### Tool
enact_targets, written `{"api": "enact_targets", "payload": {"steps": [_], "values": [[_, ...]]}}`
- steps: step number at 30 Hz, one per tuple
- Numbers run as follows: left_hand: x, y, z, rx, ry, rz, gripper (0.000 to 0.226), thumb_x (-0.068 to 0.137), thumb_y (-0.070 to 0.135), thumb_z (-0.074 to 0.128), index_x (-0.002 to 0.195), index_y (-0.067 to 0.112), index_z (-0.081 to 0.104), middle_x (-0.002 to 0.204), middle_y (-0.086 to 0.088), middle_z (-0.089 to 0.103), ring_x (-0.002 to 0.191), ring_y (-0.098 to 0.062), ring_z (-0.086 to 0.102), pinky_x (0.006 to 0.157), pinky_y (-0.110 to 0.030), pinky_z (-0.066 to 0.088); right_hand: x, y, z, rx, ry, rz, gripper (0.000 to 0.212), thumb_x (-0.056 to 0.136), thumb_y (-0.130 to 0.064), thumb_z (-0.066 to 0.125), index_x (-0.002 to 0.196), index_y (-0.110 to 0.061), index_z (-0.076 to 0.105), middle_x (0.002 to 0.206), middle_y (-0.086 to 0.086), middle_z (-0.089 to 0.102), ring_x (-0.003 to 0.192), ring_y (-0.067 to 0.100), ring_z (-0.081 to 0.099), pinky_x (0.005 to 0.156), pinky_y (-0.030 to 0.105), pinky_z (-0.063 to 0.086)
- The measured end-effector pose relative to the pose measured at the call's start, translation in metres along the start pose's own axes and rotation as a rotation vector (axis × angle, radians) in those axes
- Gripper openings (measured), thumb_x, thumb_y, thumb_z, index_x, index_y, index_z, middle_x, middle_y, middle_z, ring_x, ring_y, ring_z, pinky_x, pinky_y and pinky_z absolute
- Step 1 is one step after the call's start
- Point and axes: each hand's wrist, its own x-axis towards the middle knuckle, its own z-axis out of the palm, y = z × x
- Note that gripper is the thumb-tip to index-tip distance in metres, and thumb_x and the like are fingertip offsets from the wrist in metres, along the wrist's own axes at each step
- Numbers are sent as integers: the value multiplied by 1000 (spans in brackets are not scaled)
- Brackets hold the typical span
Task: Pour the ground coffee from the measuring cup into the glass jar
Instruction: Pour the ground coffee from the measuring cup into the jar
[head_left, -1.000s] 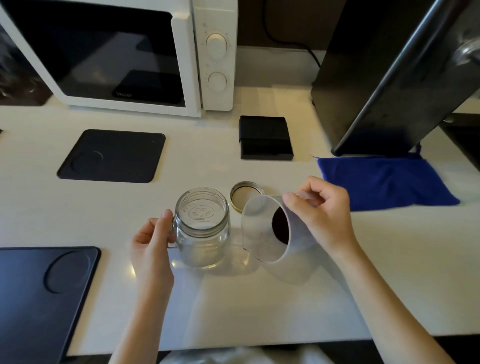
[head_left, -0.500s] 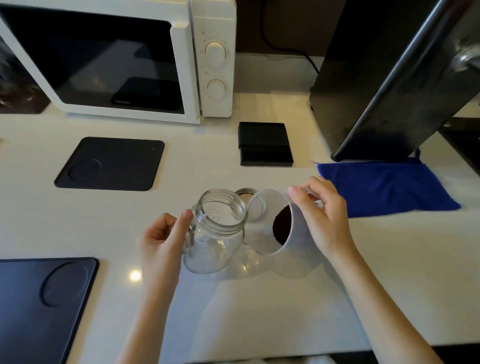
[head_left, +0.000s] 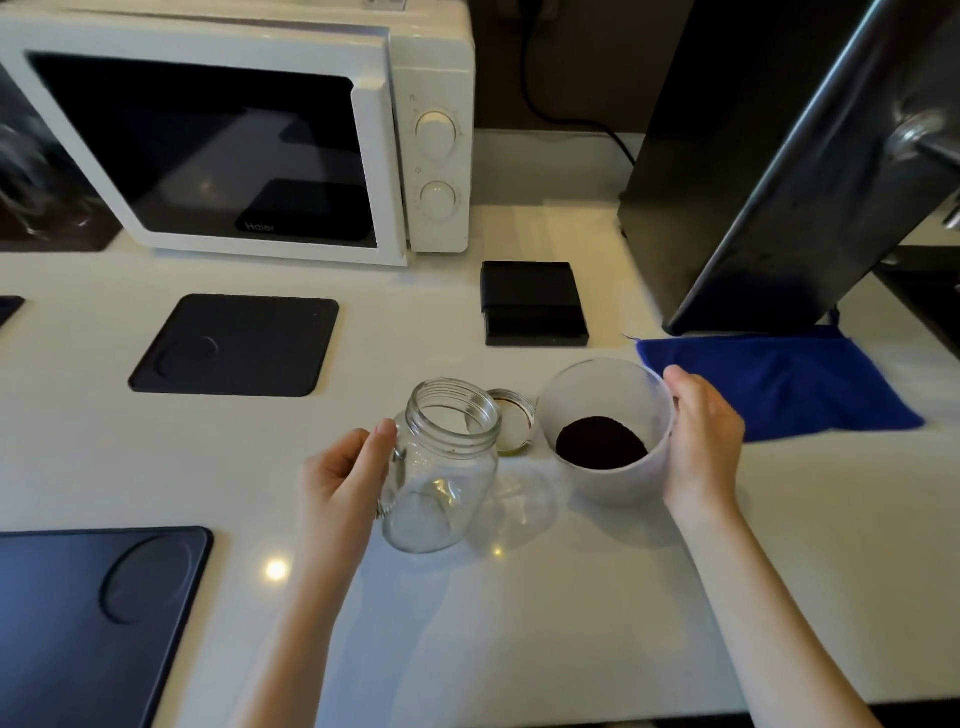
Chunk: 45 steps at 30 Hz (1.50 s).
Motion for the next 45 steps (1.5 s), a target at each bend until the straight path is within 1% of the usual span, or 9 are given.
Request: {"api": "enact_targets", "payload": {"steps": [3,6,10,13,16,22,25,30,45], "values": [[2,-1,1,24,-19,-11,47,89,22,54,53,-3,36,38,13,26,41,-4,23,40,-17,19,3,-17,4,44,14,-43,28,85,-18,54,59,-10,47,57,0,43,58,6,45,57,25,38],[3,1,5,45,-24,0,49,87,23,57,57,-11,39,40,10,27,42,-5,24,41,-17,19,9,-40,12,93,-20,-138,22,85,-19,55,64,-10,53,55,-7,48,51,-4,47,53,17,41],[6,7,13,92,-34,30,49,85,22,59,44,9,36,36,9,28,40,-6,25,41,-16,20,14,-66,27,34,-215,-297,21,75,-26,59,54,-26,58,52,-13,54,60,4,51,59,26,44],[6,9,17,117,-52,41,54,84,22,61,38,21,34,32,9,31,38,-6,27,42,-16,20,14,-76,38,-80,-377,-468,17,72,-27,63,60,-15,60,56,-8,55,60,1,50,57,15,41],[6,10,21,138,-55,37,55,83,24,62,33,21,38,31,8,29,37,-7,26,42,-16,19,13,-82,47,-187,-461,-620,10,72,-20,66,63,-18,61,63,-7,57,66,-2,52,59,9,38],[8,8,26,127,-39,20,51,81,26,64,40,16,36,35,9,28,40,-8,26,42,-18,21,12,-93,58,-401,-477,-926,29,69,-31,60,59,-4,61,58,-10,51,65,17,45,57,24,36],[8,9,27,123,-33,11,52,80,26,64,38,18,34,36,9,27,40,-8,25,42,-17,20,12,-97,58,-411,-504,-933,28,67,-31,59,60,-5,63,57,-11,51,67,20,44,56,22,34],[8,10,29,131,-16,14,50,80,26,65,43,6,36,43,3,26,43,-9,23,43,-19,19,9,-99,59,-460,-506,-953,21,67,-26,66,62,-5,64,60,6,59,68,20,46,57,24,36],[9,9,35,81,15,-15,49,79,27,65,46,2,38,46,0,27,45,-9,23,43,-18,19,2,-104,69,-528,-471,-1179,28,70,-34,60,60,-7,61,57,7,61,63,24,50,60,37,41]]}}
